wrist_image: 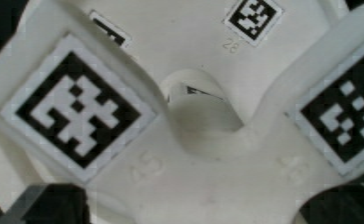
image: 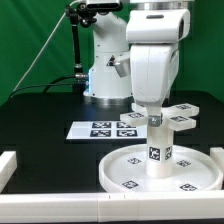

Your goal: Assemble round table

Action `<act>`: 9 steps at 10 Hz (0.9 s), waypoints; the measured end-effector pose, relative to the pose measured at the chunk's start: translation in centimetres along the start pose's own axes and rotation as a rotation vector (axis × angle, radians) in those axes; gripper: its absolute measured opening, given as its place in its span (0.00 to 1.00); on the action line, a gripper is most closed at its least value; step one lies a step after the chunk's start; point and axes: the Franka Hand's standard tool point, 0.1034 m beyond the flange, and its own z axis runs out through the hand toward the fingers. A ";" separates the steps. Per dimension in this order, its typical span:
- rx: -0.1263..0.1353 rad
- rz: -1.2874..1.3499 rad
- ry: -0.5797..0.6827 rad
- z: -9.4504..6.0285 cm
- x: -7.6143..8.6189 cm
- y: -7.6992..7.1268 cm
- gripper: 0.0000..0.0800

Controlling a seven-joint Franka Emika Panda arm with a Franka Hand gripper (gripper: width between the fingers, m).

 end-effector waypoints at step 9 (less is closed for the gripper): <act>0.001 0.246 0.001 0.1 -0.1 0.0 0.55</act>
Offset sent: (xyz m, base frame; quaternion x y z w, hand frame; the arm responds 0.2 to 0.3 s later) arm 0.0000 0.0000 0.0000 0.0000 0.0000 0.0000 1.0000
